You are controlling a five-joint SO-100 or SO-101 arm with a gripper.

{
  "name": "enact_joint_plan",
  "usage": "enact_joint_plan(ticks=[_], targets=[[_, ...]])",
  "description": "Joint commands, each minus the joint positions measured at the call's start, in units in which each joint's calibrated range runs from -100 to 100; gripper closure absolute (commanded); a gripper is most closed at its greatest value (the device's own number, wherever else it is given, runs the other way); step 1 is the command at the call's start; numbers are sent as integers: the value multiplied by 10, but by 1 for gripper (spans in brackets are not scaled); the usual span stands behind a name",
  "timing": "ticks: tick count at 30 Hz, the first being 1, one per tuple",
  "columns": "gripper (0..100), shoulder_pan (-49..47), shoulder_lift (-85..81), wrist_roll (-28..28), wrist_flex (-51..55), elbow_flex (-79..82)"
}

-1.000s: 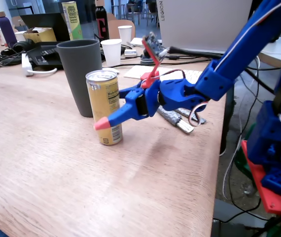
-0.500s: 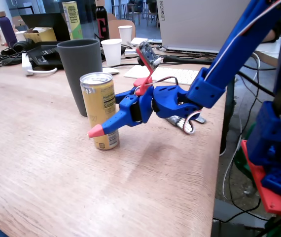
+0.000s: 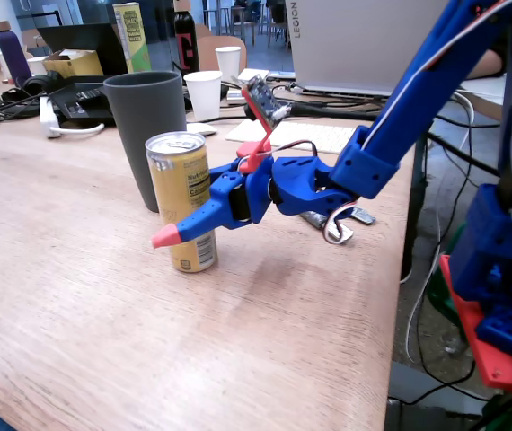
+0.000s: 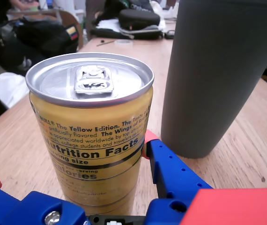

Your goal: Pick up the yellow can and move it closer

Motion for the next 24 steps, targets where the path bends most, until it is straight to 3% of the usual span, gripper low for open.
enact_joint_plan(ticks=[1,10,15,24], targets=[[40,-5,-4,-2,-12,-22],[42,-5,5,-3,-5,-47],[70,-5,6,-3,-5,-47],[72,-5,6,-3,-6,-47]])
